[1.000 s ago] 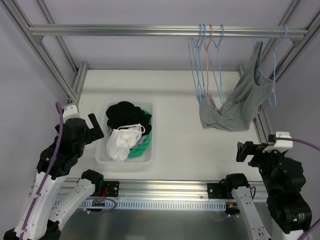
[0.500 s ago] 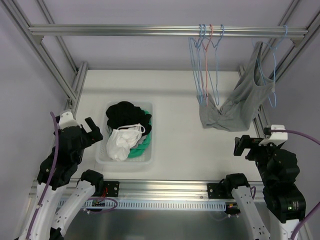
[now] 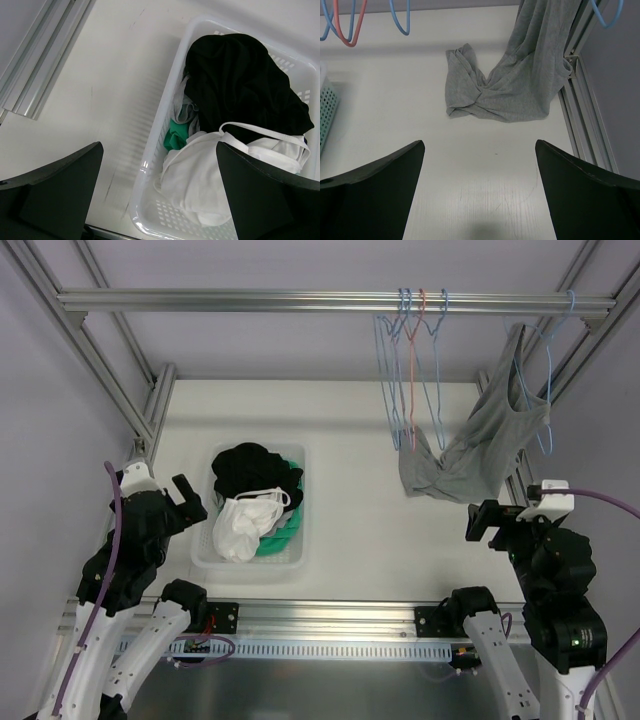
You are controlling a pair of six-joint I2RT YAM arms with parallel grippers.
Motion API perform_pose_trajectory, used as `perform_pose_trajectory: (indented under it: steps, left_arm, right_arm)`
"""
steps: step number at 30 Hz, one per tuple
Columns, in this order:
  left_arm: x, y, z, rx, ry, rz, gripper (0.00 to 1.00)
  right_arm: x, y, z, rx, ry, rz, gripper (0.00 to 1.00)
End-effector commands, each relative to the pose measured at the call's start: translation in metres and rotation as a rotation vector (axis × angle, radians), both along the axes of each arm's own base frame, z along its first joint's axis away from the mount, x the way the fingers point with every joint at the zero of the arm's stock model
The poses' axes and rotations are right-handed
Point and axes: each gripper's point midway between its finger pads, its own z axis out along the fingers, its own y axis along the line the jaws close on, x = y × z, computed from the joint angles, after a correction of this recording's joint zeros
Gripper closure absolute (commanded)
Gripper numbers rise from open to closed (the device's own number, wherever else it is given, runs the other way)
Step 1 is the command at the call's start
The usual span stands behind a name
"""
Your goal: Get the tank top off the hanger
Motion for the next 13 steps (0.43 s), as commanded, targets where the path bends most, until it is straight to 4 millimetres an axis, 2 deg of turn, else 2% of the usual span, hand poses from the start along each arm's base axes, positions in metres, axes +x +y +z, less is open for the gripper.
perform_pose_trajectory:
  steps: [1,13]
  left_arm:
    - [0.005,-0.0011,0.0018,0.007,-0.009,-0.007,0.01]
    - [0.0052,-0.0017,0.002,0.005,-0.01,-0.01,0.01]
  right_arm:
    - [0.0128,0.0016,0.0095,0.021,-0.034,-0.01,0.0]
    - [0.0174,-0.0004,0.0065,0.02,-0.019,-0.027,0.0]
